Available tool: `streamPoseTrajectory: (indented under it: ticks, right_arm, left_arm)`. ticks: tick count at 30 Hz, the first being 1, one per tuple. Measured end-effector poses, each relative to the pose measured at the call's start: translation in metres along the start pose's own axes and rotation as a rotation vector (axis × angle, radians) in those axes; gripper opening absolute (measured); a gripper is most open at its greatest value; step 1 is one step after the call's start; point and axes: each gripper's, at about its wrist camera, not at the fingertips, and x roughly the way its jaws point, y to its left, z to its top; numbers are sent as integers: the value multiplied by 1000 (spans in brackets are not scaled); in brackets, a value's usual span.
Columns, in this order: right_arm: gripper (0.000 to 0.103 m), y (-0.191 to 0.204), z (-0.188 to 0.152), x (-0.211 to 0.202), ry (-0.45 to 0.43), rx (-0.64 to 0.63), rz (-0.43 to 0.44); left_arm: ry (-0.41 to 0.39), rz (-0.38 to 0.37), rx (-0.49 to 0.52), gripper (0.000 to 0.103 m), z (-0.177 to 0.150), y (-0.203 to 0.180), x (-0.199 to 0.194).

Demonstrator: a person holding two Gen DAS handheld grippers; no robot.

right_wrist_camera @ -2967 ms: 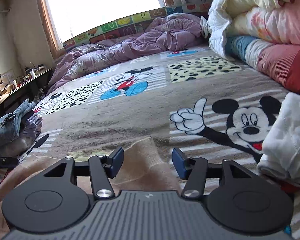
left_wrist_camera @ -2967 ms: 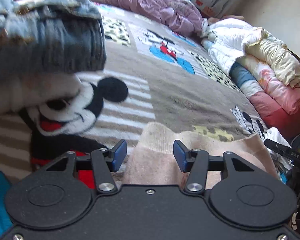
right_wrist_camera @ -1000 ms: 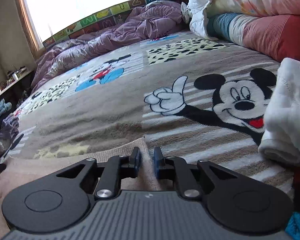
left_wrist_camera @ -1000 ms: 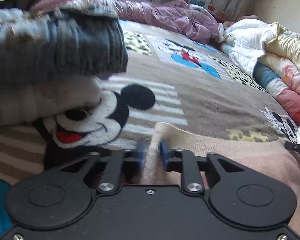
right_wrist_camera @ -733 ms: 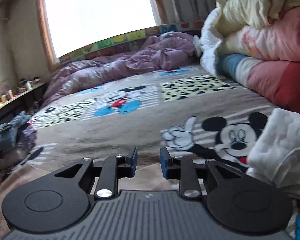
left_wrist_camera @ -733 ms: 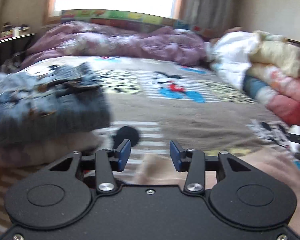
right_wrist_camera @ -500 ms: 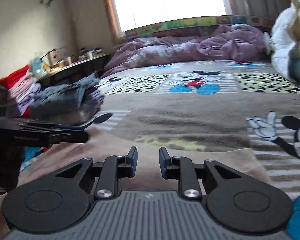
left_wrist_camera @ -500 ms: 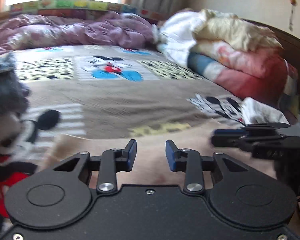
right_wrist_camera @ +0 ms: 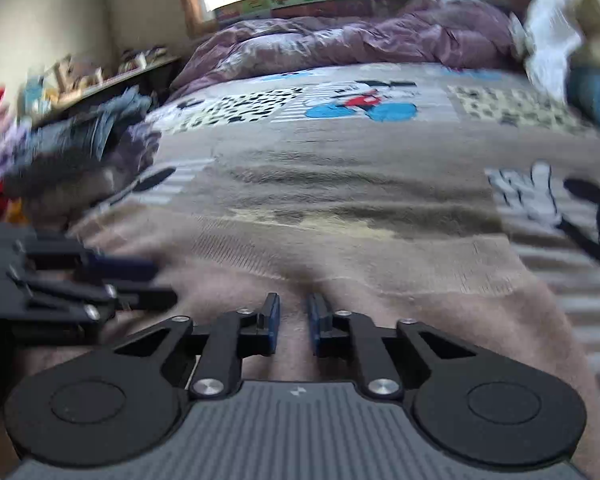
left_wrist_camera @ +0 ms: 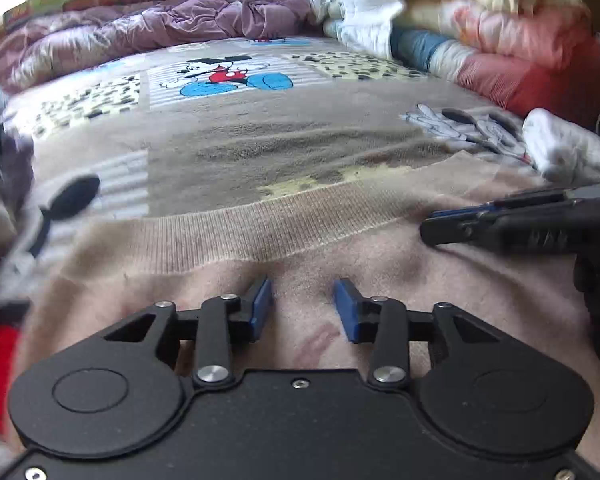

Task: Fold clothes

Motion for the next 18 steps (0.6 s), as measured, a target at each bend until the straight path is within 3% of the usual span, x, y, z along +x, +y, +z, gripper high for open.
streamPoseTrajectory:
  ticks: [2, 4, 5, 6, 7, 9, 11, 14, 18]
  right_arm:
    - [0, -21, 3, -7, -17, 104, 18]
    - [6, -44, 1, -11, -46, 244, 106]
    - [6, -56, -1, -11, -51, 307, 120]
    - [1, -70, -5, -10, -58, 382, 136]
    - [0, -86, -10, -7, -64, 476, 174]
    - [0, -106, -13, -14, -97, 573, 137]
    - [3, -117, -12, -24, -133, 602, 89]
    - [1, -134, -16, -32, -157, 651, 34]
    - [0, -163, -33, -35, -221, 841, 51]
  left_arm:
    - [-11, -76, -117, 36, 4, 18, -5]
    - [-62, -180, -298, 45, 4, 45, -12]
    - [-53, -197, -363, 40, 0, 59, -9]
    - [-45, -222, -456, 18, -6, 77, -4]
    - [-37, -248, -553, 7, -13, 94, 1]
    - [-68, -253, -641, 7, -15, 110, -5]
    - [-101, -210, -708, 9, -16, 123, -13]
    - [-131, -227, -833, 9, -22, 144, -18]
    - [-181, -218, -950, 9, -29, 167, -27]
